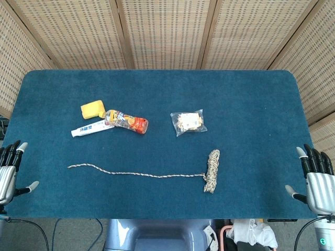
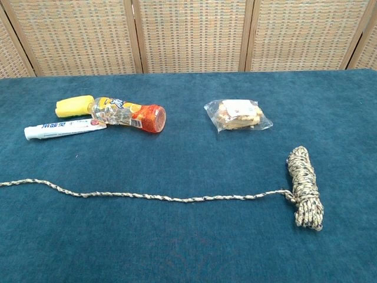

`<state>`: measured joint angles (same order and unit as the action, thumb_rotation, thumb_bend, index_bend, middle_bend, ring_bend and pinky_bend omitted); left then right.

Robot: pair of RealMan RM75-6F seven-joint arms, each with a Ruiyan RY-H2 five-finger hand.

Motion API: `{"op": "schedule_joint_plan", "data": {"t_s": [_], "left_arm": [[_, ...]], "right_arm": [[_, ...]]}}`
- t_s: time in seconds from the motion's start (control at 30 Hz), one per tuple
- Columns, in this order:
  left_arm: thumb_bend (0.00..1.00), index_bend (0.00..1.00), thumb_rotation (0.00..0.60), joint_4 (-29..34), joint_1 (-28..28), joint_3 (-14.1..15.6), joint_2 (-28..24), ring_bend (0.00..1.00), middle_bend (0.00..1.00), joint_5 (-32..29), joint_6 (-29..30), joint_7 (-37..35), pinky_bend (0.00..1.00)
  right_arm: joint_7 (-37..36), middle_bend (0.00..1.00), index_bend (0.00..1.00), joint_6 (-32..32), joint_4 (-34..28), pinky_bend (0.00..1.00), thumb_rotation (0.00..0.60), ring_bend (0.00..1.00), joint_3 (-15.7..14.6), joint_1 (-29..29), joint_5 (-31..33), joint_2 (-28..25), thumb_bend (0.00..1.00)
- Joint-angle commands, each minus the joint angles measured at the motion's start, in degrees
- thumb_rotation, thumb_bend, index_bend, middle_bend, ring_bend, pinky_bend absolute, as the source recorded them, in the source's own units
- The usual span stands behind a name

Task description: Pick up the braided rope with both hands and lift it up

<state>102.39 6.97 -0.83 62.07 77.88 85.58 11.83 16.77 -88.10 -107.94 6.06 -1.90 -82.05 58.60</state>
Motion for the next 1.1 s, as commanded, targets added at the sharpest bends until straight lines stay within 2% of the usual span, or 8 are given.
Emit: {"op": "schedule_joint_plan", "data": {"t_s": [0.03,0.27,0.47,0.63,0.83,0.97,1.0,1.1], "left_arm": [[0.0,0.0,0.6,0.1,-0.1,-0.2,0.0,0.0,0.0,0.1,-0.1,0.0,0.0],[0.0,0.0,0.6,0.0,-0.3,-0.5,0.0,0.0,0.0,0.7,0.0,0.0,0.0],[0.0,0.0,0.6,-0.4,-0.1,-1.2,0.2,0.0,0.0,-0.1,-0.8,-0.1,0.0],[0.0,0.0,0.6,-0.6,0.5,-1.9,0.8,0.0,0.0,-1.3,-2.1,0.9,0.0],[0.0,0.0,0.6,-1.1,1.4,-2.7,2.2,0.0,0.0,-3.2,-3.5,3.5,0.0],[0.0,0.0,0.6,-1.7,1.8,-3.3,2.9,0.0,0.0,-4.8,-4.3,4.5,0.0],[0.0,0.0,0.6,-2.1,2.1,-3.7,3.3,0.0,0.0,-6.0,-4.9,5.0,0.0],[0.0,0.0,0.6,-2.5,2.4,-4.2,3.8,0.0,0.0,-7.2,-5.2,5.6,0.0]], "right_arm": [[-0.2,0.0,0.0,-0.1,0.1,0.0,0.6,0.0,0.0,0.0,-0.1,-0.1,0.0],[-0.1,0.0,0.0,1.7,2.7,0.0,0.6,0.0,-0.2,-1.9,-2.9,0.6,0.0],[2.4,0.0,0.0,11.0,10.4,0.0,0.6,0.0,-0.7,-10.3,-11.7,0.4,0.0],[-4.7,0.0,0.01,18.2,21.4,0.02,0.6,0.0,-2.6,-21.1,-25.9,1.6,0.0],[-12.6,0.01,0.07,20.3,34.7,0.05,0.6,0.0,-6.5,-32.3,-40.1,6.1,0.0],[-15.4,0.03,0.08,21.3,39.9,0.07,0.6,0.0,-8.5,-36.9,-44.8,9.4,0.0],[-16.2,0.03,0.09,23.5,42.5,0.07,0.6,0.0,-9.1,-39.9,-46.6,12.1,0.0],[-18.6,0.03,0.1,24.9,47.1,0.07,0.6,0.0,-10.8,-42.9,-47.5,15.5,0.0]]}}
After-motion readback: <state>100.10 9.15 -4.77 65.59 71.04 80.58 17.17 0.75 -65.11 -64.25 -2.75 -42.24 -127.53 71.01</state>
